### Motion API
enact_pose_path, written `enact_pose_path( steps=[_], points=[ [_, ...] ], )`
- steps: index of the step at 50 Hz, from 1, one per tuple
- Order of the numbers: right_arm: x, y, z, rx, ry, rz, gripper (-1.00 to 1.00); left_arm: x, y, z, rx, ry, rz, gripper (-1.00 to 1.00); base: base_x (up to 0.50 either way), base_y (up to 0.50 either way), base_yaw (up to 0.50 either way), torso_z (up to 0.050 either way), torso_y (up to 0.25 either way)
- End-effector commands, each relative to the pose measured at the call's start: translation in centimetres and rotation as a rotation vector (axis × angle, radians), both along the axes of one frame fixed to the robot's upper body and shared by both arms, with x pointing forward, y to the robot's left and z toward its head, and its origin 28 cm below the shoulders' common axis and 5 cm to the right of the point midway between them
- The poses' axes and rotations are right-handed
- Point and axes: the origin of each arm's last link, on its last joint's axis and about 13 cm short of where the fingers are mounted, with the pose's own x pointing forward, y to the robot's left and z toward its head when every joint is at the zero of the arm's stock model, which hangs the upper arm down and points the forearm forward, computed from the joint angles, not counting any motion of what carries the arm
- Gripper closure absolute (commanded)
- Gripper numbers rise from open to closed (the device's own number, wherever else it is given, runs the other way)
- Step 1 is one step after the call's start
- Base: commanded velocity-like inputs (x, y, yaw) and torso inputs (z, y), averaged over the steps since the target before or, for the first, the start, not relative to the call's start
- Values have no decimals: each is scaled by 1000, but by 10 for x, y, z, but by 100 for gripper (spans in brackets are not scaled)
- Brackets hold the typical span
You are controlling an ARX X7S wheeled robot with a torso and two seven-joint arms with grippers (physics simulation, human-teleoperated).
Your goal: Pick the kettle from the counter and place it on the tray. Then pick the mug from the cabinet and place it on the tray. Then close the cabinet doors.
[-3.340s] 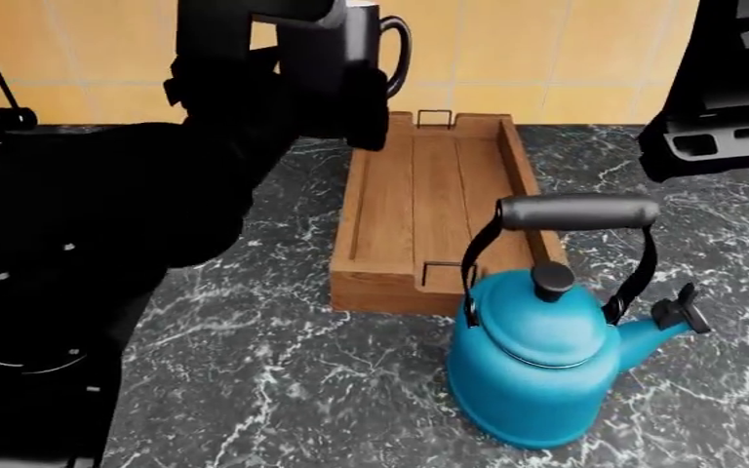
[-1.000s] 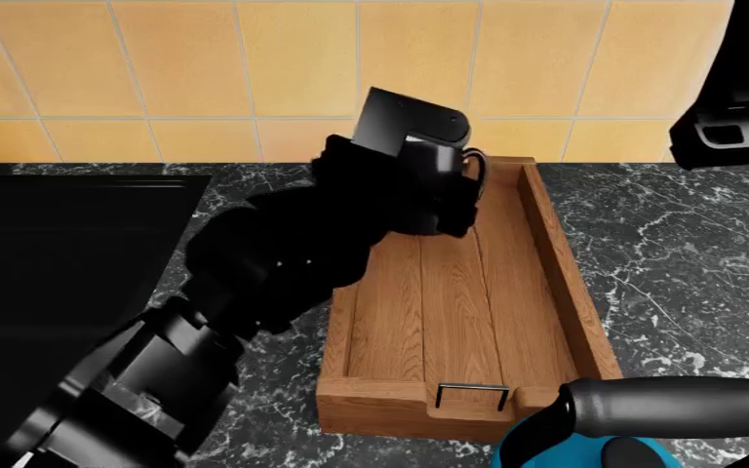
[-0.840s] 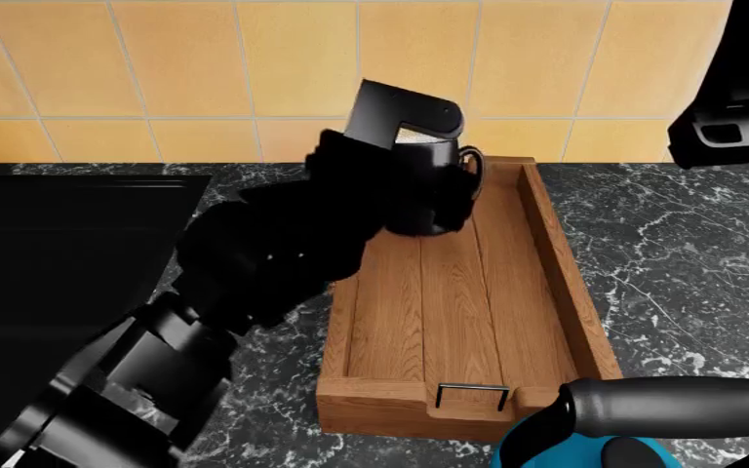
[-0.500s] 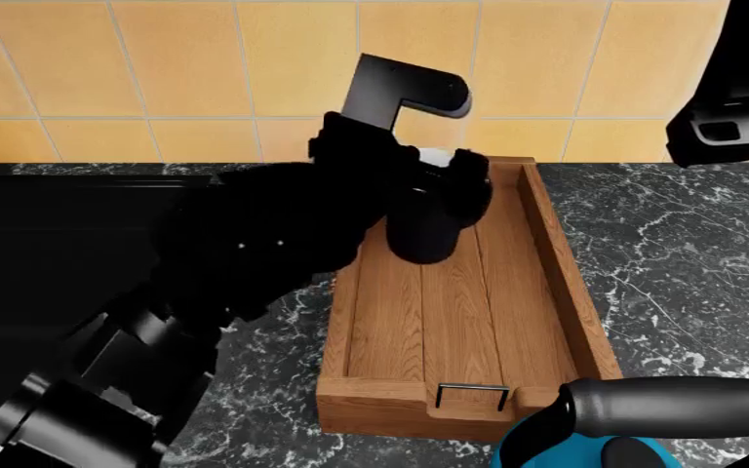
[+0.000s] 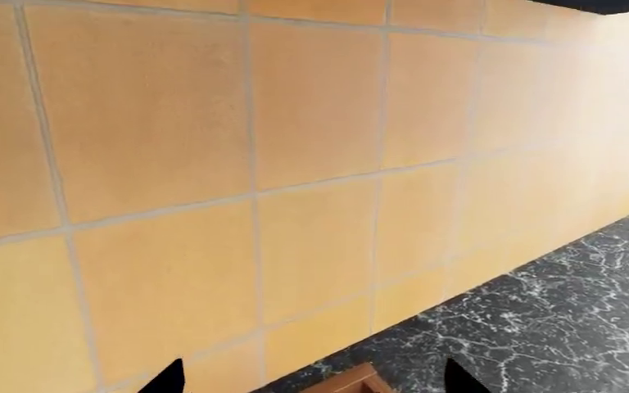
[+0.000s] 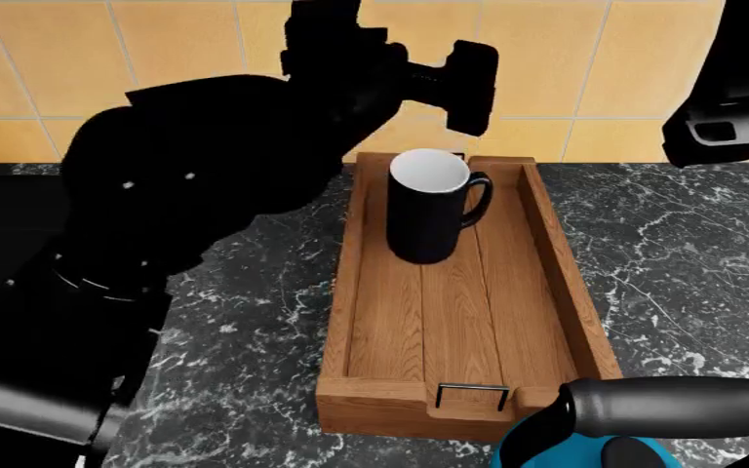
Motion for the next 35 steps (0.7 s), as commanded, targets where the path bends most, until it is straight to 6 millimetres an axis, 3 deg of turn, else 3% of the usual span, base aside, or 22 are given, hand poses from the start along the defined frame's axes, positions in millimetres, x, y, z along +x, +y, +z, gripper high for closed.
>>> enact_pose_path(
  steps=[1, 19, 26, 35],
  points=[
    [-1, 0, 1, 0, -5, -3, -100, -28, 19, 33, -17, -99, -57, -100, 0, 0, 0, 0, 0],
    [-5, -2, 8, -5, -19, -28, -100, -135, 59, 50, 144, -222, -299, -100, 0, 0, 0, 0, 0],
    [-6, -3, 10, -4, -22, -39, -100, -155, 72, 54, 120, -215, -350, -100, 0, 0, 0, 0, 0],
    [-7, -5, 12, 0, -21, -54, -100, -180, 81, 46, 157, -218, -477, -100, 0, 0, 0, 0, 0]
  ],
)
